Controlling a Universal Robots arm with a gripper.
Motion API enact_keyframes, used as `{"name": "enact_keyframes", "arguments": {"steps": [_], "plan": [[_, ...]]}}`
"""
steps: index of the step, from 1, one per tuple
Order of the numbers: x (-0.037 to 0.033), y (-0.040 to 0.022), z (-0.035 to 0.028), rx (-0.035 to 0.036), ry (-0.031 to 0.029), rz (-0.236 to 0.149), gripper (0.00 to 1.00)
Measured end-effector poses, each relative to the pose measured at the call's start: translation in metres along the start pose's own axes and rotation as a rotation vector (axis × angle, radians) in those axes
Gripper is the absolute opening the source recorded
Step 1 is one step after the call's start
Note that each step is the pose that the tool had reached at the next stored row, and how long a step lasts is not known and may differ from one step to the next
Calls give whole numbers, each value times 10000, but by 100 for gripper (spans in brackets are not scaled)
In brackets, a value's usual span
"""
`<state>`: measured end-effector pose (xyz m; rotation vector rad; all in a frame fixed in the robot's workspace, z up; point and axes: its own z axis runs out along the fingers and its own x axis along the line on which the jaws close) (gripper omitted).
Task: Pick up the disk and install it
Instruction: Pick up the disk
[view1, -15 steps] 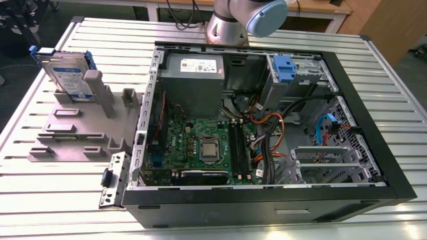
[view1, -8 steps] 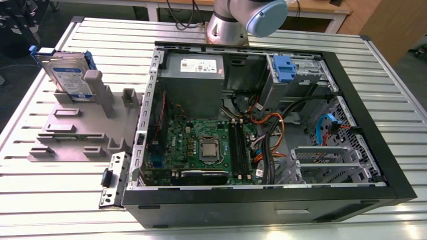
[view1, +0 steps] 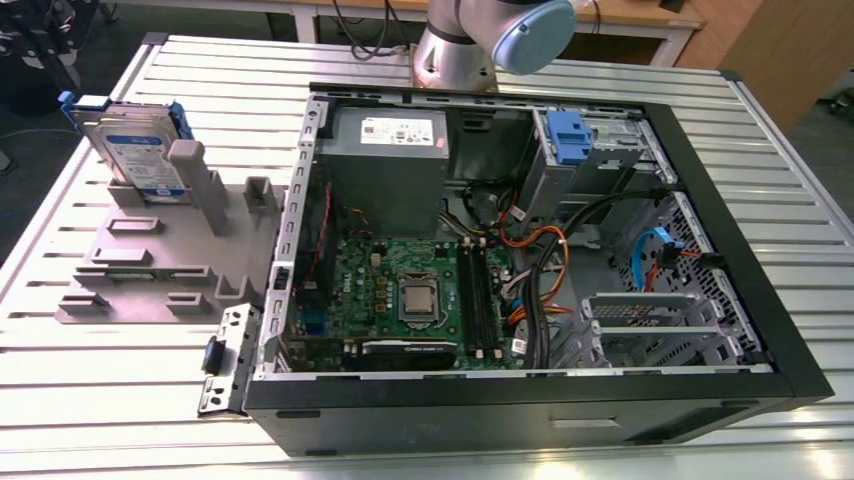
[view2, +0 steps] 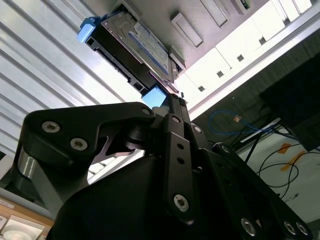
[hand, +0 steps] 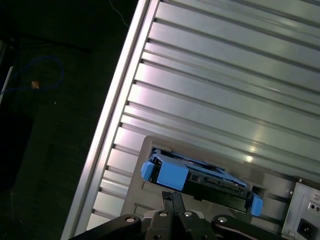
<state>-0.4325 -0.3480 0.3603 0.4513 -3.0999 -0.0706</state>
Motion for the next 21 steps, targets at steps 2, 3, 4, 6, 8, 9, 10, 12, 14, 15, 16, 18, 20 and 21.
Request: {"name": "enact_keyframes", "arguments": {"steps": [2, 3, 4, 6, 8, 9, 10, 12, 14, 15, 16, 18, 20, 21], "plan": [[0, 0, 0, 0, 2, -31, 11], [0, 0, 0, 0, 2, -45, 11], [0, 0, 0, 0, 2, -53, 11], [0, 0, 0, -1, 4, -85, 11], [0, 0, 0, -1, 5, -118, 11], [0, 0, 0, -1, 6, -129, 11], [0, 0, 0, 0, 6, -140, 11], [0, 0, 0, 0, 8, -169, 11], [0, 0, 0, 0, 8, -176, 11], [0, 0, 0, -1, 8, -181, 11], [0, 0, 0, -1, 9, -195, 11], [0, 0, 0, -1, 9, -198, 11], [0, 0, 0, 0, 9, -200, 11], [0, 0, 0, 0, 10, -201, 11]]}}
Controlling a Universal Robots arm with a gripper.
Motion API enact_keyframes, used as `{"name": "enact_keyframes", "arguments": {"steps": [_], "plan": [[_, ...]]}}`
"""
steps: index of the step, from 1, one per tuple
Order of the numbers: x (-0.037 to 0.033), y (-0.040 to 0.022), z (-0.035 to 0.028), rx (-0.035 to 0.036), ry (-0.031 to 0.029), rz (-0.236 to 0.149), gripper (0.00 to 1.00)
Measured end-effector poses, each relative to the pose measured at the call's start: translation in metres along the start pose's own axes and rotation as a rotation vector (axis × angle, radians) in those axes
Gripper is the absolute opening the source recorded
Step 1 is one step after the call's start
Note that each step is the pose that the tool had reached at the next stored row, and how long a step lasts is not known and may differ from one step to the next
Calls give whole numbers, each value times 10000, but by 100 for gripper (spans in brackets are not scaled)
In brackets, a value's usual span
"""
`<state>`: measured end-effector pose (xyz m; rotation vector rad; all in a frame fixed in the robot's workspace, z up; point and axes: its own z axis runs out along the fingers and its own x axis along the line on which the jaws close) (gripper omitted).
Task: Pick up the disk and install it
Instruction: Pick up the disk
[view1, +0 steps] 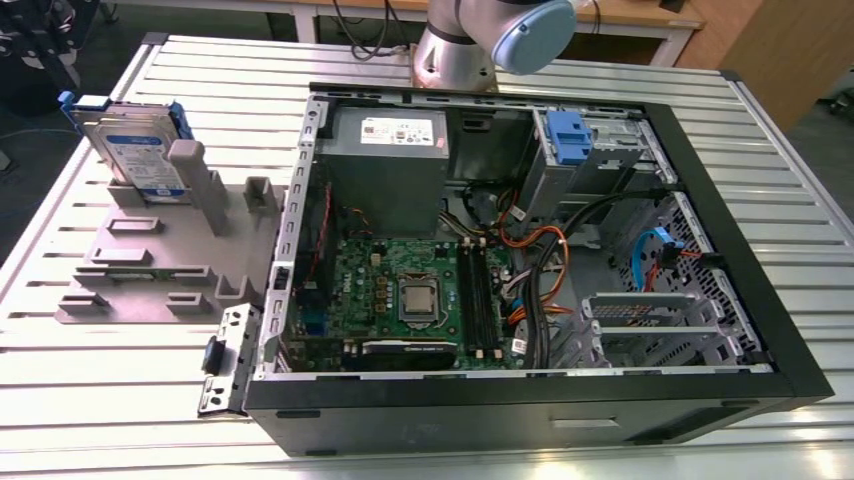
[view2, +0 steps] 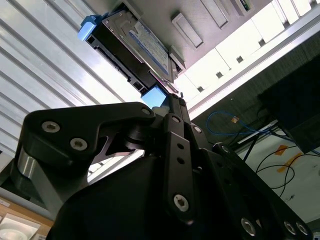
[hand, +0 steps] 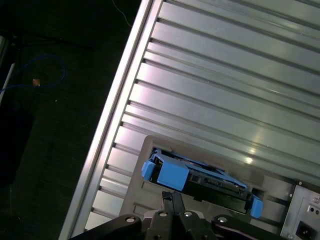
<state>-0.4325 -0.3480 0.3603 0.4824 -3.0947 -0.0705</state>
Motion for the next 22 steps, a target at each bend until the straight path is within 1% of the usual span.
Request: {"name": "enact_keyframes", "arguments": {"steps": [6, 10, 22], "plan": [[0, 1, 1, 0, 0, -21, 11], [-1, 3, 0, 0, 7, -156, 11], [-1, 3, 0, 0, 9, -195, 11]]}}
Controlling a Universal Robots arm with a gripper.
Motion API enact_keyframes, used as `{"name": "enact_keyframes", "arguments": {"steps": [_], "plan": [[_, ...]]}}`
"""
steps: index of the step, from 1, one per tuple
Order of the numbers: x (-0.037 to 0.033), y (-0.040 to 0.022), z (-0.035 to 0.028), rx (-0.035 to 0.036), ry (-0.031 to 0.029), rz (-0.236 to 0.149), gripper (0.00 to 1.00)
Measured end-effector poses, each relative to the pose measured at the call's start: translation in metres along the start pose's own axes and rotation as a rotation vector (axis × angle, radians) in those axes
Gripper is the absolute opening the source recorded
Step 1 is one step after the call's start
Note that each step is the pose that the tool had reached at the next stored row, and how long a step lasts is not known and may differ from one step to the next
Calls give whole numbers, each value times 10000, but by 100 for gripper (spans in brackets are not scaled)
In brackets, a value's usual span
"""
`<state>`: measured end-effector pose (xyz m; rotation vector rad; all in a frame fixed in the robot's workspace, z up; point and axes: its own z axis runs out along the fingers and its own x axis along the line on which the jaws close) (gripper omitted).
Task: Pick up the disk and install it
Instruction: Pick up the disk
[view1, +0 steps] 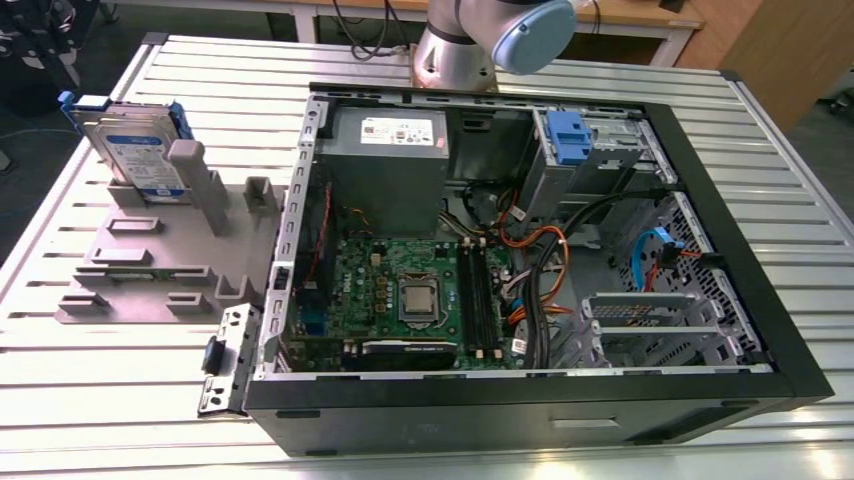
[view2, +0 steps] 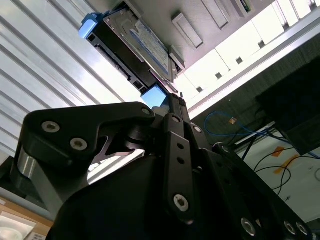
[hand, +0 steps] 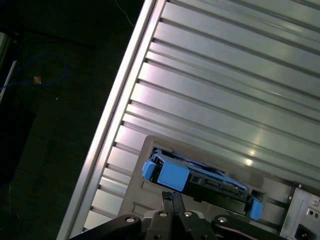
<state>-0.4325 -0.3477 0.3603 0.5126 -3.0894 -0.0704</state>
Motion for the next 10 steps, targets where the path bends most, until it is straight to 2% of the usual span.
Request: {"name": "enact_keyframes", "arguments": {"steps": [10], "plan": [[0, 0, 0, 0, 1, -38, 11]]}}
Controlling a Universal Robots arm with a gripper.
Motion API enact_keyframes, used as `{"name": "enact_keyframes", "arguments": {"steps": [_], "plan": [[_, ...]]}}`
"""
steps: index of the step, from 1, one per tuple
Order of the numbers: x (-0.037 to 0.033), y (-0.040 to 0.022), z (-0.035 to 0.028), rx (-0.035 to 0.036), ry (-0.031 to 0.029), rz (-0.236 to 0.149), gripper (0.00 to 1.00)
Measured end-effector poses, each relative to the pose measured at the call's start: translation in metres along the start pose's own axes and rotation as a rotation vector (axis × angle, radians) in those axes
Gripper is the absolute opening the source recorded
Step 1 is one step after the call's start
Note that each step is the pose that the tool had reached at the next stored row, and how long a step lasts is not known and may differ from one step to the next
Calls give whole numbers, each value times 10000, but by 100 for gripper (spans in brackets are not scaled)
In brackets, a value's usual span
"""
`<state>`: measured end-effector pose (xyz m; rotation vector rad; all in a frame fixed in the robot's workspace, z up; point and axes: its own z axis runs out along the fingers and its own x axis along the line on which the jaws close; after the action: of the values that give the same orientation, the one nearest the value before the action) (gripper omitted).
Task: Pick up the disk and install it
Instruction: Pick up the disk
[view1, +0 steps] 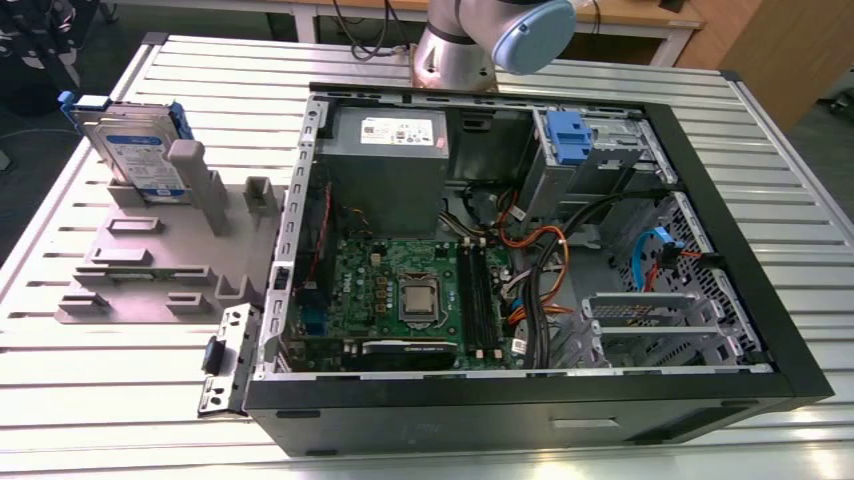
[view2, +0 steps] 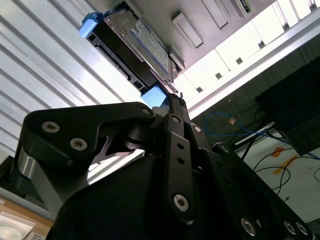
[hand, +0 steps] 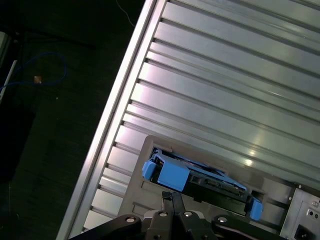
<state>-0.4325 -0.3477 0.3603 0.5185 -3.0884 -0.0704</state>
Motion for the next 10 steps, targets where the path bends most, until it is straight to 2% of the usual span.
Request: {"name": "enact_keyframes", "arguments": {"steps": [4, 10], "plan": [[0, 0, 1, 0, 3, -78, 11], [0, 0, 2, 1, 35, -776, 11]]}}
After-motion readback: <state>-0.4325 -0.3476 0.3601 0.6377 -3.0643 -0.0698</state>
